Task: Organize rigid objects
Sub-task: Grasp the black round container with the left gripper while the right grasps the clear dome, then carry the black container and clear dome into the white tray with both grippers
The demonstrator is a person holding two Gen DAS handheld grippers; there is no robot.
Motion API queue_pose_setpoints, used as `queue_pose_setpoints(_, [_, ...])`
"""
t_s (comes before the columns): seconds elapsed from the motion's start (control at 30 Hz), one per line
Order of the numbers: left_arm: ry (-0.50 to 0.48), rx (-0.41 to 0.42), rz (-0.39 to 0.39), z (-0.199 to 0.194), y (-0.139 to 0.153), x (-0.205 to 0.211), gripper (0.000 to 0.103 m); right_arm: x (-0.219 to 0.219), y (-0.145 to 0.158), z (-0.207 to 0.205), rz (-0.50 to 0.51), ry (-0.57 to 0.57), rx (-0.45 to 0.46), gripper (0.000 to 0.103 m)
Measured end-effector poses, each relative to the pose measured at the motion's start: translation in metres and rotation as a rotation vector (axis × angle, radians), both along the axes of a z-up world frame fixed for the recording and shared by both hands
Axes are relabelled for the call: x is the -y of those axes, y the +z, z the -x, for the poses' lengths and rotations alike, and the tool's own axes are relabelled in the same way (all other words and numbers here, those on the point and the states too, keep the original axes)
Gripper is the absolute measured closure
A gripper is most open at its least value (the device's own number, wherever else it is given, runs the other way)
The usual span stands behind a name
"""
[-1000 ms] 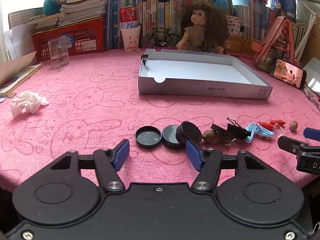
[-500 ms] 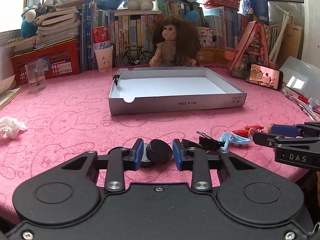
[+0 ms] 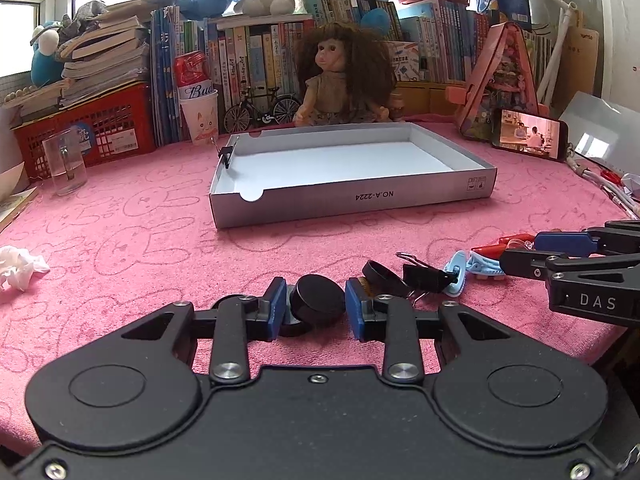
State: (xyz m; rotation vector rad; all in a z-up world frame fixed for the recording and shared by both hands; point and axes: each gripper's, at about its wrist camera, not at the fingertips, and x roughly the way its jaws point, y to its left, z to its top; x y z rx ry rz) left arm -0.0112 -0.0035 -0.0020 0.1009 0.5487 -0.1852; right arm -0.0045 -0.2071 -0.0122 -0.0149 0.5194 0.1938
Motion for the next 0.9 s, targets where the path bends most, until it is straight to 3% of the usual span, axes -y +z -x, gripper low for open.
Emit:
queue_pose_setpoints(0.1, [-0.010,0.011,-0.021,0.000,-0.001,0.004,0.073,0.000,0.000,-0.001,-0.007,-0.004,-0.004,0.064])
queue_pose_setpoints(0.23, [-0.023,0.027,-0.058,0.002,-0.003,0.008,0.074,0.001,0.001,0.000,-0.008,-0.007,0.007,0.064])
queue_pose_setpoints(0.33, [-0.019,0.058,-0.059,0.007,0.000,0.008,0.087,0.002,0.003,0.002,-0.011,-0.013,0.020,0.064])
queue_pose_setpoints(0.43, [-0.022,0.052,-0.036,0.007,0.005,0.005,0.089,0.002,0.006,0.003,-0.012,-0.015,0.032,0.064])
queue_pose_setpoints(0.57, [-0.044,0.057,-0.073,0.011,0.004,0.006,0.088,0.002,0.007,0.003,-0.010,-0.015,0.037,0.064])
queue_pose_setpoints(0.7, [-0.079,0.060,-0.121,0.018,0.000,0.010,0.080,0.003,0.006,0.004,-0.014,-0.018,0.032,0.064])
queue_pose_setpoints(0.9, [-0.105,0.062,-0.138,0.026,-0.001,0.013,0.074,0.003,0.006,0.004,-0.016,-0.025,0.026,0.064])
